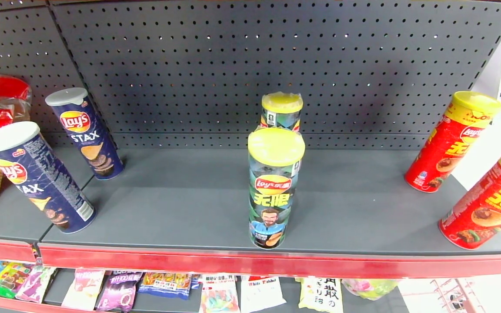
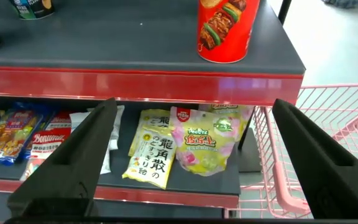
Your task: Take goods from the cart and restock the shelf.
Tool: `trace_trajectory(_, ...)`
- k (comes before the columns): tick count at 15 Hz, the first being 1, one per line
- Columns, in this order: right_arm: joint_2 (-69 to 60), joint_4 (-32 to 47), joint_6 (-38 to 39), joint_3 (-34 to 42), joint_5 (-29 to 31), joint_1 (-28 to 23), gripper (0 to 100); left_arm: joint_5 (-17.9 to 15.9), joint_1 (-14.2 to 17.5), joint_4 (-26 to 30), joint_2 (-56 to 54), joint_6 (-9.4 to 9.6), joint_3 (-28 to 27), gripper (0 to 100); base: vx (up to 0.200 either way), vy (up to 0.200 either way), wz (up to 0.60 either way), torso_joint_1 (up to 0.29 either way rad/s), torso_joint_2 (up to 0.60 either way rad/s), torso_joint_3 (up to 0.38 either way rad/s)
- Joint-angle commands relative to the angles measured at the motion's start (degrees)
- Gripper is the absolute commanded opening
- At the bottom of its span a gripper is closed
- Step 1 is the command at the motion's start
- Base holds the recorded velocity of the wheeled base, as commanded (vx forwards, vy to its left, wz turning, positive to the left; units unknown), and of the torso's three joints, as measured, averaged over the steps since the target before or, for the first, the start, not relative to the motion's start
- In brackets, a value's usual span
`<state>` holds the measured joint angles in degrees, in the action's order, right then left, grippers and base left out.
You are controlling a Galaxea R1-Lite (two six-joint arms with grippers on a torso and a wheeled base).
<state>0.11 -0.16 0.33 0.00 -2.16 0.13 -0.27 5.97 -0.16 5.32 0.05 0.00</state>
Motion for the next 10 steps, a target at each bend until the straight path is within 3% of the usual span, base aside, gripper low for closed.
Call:
trace_trajectory(1,-0.02,-0.02,0.02,0.0,-0.04,0.04,100,-0.17,0.0,-0.02,0.31,0.21,0.0,100,0.0,0.0,0.0,0.0,0.0,0.0)
trace_trajectory(8,-0.02,-0.02,-0.15,0.0,-0.04,0.04,100,0.0,0.0,0.07,0.31,-0.05,0.0,100,0.0,0.0,0.0,0.0,0.0,0.0)
trace_trajectory(10,-0.02,-0.02,-0.33,0.0,0.05,0.04,100,0.0,0.0,-0.02,0.31,-0.05,0.0,100,0.0,0.0,-0.6,0.002,0.0,0.002)
